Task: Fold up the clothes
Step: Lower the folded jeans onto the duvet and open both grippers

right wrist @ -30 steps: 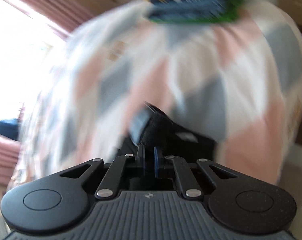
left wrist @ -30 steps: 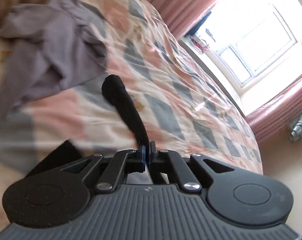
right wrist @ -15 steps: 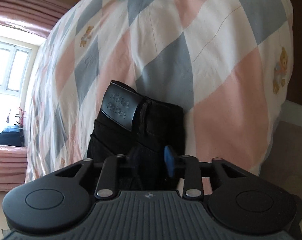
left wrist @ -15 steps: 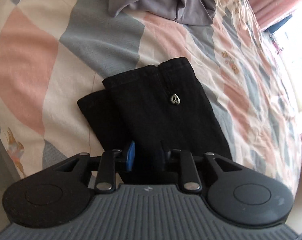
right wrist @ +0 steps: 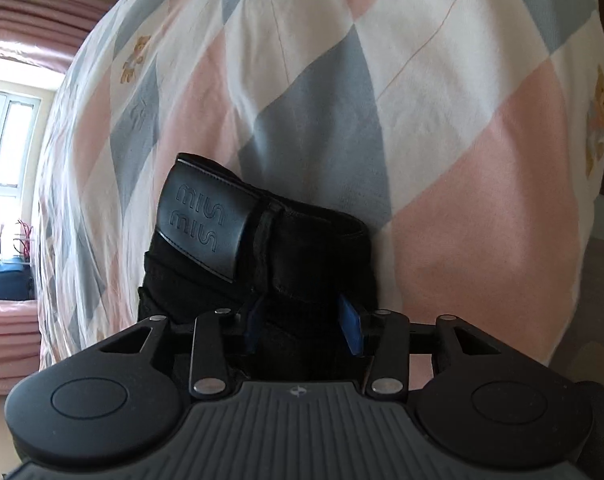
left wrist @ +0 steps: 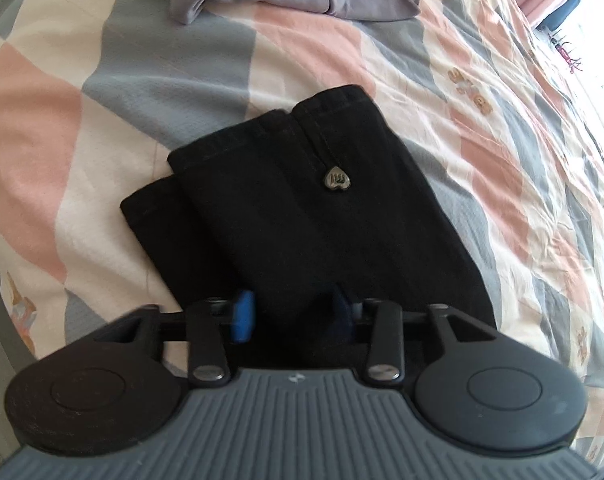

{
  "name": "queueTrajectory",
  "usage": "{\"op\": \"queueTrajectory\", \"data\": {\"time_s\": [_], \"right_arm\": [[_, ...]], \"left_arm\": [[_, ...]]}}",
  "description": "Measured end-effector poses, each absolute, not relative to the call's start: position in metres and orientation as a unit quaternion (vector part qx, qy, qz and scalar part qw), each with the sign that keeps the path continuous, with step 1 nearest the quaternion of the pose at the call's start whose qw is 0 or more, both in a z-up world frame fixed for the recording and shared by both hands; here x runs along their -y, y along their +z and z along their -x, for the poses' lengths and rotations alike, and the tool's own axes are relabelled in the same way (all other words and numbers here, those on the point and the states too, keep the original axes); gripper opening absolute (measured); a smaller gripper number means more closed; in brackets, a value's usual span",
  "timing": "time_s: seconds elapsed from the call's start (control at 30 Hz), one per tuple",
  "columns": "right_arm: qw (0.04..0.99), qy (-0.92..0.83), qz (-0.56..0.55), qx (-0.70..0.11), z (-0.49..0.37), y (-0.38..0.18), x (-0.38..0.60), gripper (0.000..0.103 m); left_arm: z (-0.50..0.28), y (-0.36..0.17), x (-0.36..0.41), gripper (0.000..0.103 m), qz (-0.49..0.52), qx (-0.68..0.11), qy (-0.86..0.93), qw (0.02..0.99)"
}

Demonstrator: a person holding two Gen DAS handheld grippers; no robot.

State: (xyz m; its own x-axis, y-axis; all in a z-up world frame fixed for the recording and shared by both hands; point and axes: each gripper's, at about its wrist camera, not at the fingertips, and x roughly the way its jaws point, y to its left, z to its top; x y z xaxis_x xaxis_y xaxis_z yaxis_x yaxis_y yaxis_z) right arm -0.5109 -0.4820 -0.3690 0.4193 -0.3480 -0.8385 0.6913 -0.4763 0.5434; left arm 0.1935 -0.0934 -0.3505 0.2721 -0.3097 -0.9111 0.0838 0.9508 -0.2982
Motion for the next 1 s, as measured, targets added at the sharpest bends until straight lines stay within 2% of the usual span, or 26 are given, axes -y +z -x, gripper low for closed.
{"op": "queueTrajectory", "data": {"time_s": [0.07,0.1,0.2,0.33,0.47,0.77,1.0], "right_arm": [[0.514,-0.524,-0.665,-0.142,0.506,-0.361,0.485,0.015],[0.523,-0.522,-0.657,-0.146,0.507,-0.354,0.485,0.010],[0.553,-0.513,-0.641,-0.140,0.511,-0.330,0.482,0.009],[0.575,-0.503,-0.631,-0.133,0.521,-0.310,0.475,0.007],[0.565,-0.511,-0.630,-0.150,0.520,-0.320,0.471,0.007],[0.554,-0.527,-0.620,-0.176,0.513,-0.333,0.467,0.007],[0.531,-0.542,-0.611,-0.228,0.504,-0.359,0.472,0.008]], "left_arm": [[-0.193,-0.344,0.092,0.005,0.099,-0.576,-0.139,0.799],[-0.190,-0.336,0.090,0.005,0.099,-0.564,-0.151,0.806],[-0.178,-0.314,0.077,0.005,0.103,-0.527,-0.188,0.822],[-0.167,-0.319,0.062,0.008,0.069,-0.536,-0.186,0.821],[-0.165,-0.342,0.065,0.007,0.037,-0.561,-0.155,0.812],[-0.165,-0.349,0.070,0.007,0.025,-0.558,-0.149,0.816],[-0.164,-0.349,0.073,0.009,0.010,-0.559,-0.145,0.817]]}}
